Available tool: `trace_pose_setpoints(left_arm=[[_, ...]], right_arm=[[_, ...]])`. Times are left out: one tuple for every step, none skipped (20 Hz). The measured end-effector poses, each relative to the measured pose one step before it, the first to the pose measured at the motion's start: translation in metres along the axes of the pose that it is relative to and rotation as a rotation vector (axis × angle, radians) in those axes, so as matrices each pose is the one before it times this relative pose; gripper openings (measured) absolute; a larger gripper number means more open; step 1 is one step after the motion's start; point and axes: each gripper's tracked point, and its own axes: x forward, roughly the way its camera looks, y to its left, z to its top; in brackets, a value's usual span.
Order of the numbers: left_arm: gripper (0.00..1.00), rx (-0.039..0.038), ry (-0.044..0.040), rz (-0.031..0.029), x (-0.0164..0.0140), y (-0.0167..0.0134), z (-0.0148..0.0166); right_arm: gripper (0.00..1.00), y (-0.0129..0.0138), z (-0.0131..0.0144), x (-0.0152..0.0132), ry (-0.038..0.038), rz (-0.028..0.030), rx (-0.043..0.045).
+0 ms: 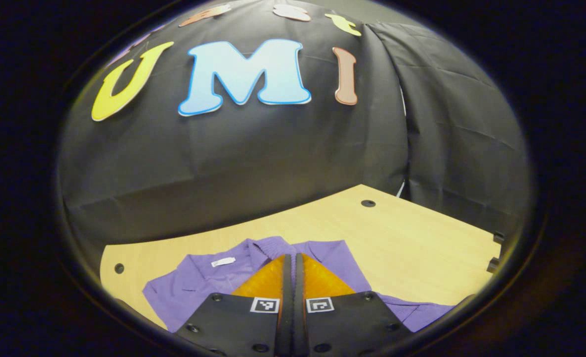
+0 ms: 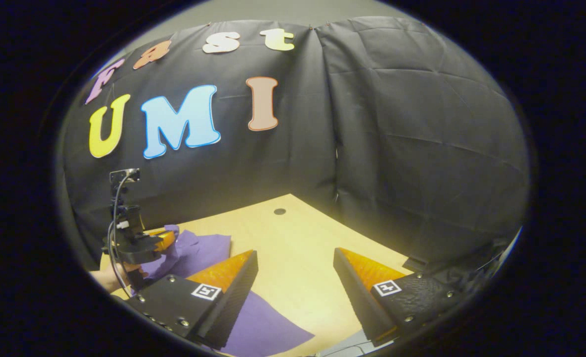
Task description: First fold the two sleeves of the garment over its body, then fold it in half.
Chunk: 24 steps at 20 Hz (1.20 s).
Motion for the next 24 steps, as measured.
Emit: trace_pose_setpoints(left_arm=[[0.06, 0.00202, 0.00722, -0.0051, 0.00555, -0.00184, -0.00284], [0.05, -0.00223, 0.00839, -0.00655, 0.00616, -0.00208, -0.00377], [0.06, -0.00532, 0.01059, -0.01326, 0.00546, -0.0056, -0.00401], [0.05, -0.00528, 0.01265, -0.00914, 0.00325, -0.00348, -0.0045], [0.06, -0.00443, 0.01588, -0.00461, 0.00376, -0.0005, -0.00795], [0.06, -0.00277, 0.01281, -0.00096, 0.00177, -0.00062, -0.00459], [0.07, -0.00187, 0.01064, 0.00213, 0.00126, 0.00075, -0.00477], [0.09, -0.00326, 0.01014, -0.00213, 0.00164, -0.00023, -0.00342], [0.12, -0.00472, 0.01039, -0.01278, 0.001, -0.00377, -0.005], [0.14, -0.00576, 0.00672, -0.01273, 0.00047, -0.0038, -0.00263], [0.15, -0.00321, 0.0048, -0.00707, 0.00269, -0.003, -0.00185], [0.15, -0.00007, 0.0037, -0.00237, 0.00118, -0.00227, -0.00182], [0.23, -0.00128, 0.00465, -0.00327, 0.00043, -0.00292, -0.00198], [0.26, -0.00112, 0.00392, 0.00344, 0.00089, -0.00291, -0.00089], [0.37, -0.00028, 0.00335, 0.00719, 0.00047, -0.00196, -0.00196], [0.45, -0.00577, 0.00022, 0.00268, -0.0003, -0.00225, -0.00064], [0.53, -0.0094, -0.00005, -0.00104, -0.00245, -0.00283, -0.00078], [0.53, -0.01049, -0.00481, 0.00038, -0.00241, -0.00321, -0.00012], [0.63, -0.00997, -0.01022, 0.00251, -0.00426, -0.00191, 0.00127], [0.72, -0.0101, -0.01238, 0.00653, -0.00591, -0.00112, 0.00101], [0.82, -0.011, -0.01162, 0.01483, -0.0074, 0.00072, 0.00068], [0.84, -0.01304, -0.00986, 0.01582, -0.00893, 0.00086, 0.00021], [0.93, -0.01246, -0.00913, 0.02375, -0.00999, 0.00291, 0.00067], [0.93, -0.0125, -0.00801, 0.02371, -0.01109, 0.00269, 0.00018]], right_arm=[[0.96, -0.00135, -0.00187, -0.00008, 0.00275, -0.00373, -0.00343], [0.96, 0.00018, -0.00052, -0.0009, 0.00443, -0.00001, -0.00198], [0.95, -0.00029, -0.00087, -0.00039, 0.00274, 0.00089, -0.00055], [0.96, 0.00041, 0.00035, -0.00027, 0.00245, 0.00291, 0.00042], [0.95, 0.00052, -0.00091, 0.0003, 0.00282, 0.00406, 0.00107], [0.95, 0.00079, 0.00016, 0.00004, 0.00245, 0.0051, -0.00013], [0.95, 0.00059, -0.00042, 0.00097, 0.00201, 0.00546, -0.00208], [0.95, 0.00061, 0.0003, 0.00008, 0.00104, 0.00516, -0.00132], [0.96, 0.00151, -0.00046, 0.00168, 0.00119, 0.00906, 0.00135], [0.96, 0.00108, -0.00019, 0.00069, 0.00119, 0.00944, 0.00258], [0.96, 0.00043, -0.00045, 0.00153, 0.00238, 0.0085, 0.00095], [0.95, -0.0002, -0.00016, 0.00016, 0.00135, 0.00579, -0.001], [0.96, 0.00075, -0.00024, 0.00128, 0.00278, 0.00711, -0.00373], [0.96, 0.00007, -0.00041, 0.00013, 0.00321, 0.00538, -0.00599], [0.96, 0.00022, -0.00139, 0.0017, 0.00581, 0.00366, -0.008], [0.96, -0.00055, -0.00288, 0.00044, 0.01051, 0.00301, -0.00893], [0.95, -0.00113, -0.00443, 0.00116, 0.00993, 0.00333, -0.00561], [0.95, -0.00121, -0.00429, 0.00043, 0.00939, 0.00923, -0.00382], [0.95, -0.00609, -0.0083, 0.00031, 0.00984, 0.01314, -0.00678], [0.95, -0.00229, -0.00459, 0.00187, 0.00924, 0.01505, -0.01109], [0.95, -0.0002, -0.00467, 0.00458, 0.00951, 0.0186, -0.01619], [0.95, -0.00123, -0.00514, 0.00358, 0.00812, 0.01994, -0.0215], [0.96, -0.00185, -0.00497, 0.00453, 0.00662, 0.02125, -0.02557], [0.95, -0.00179, -0.00529, 0.00353, 0.01142, 0.02389, -0.0268]])
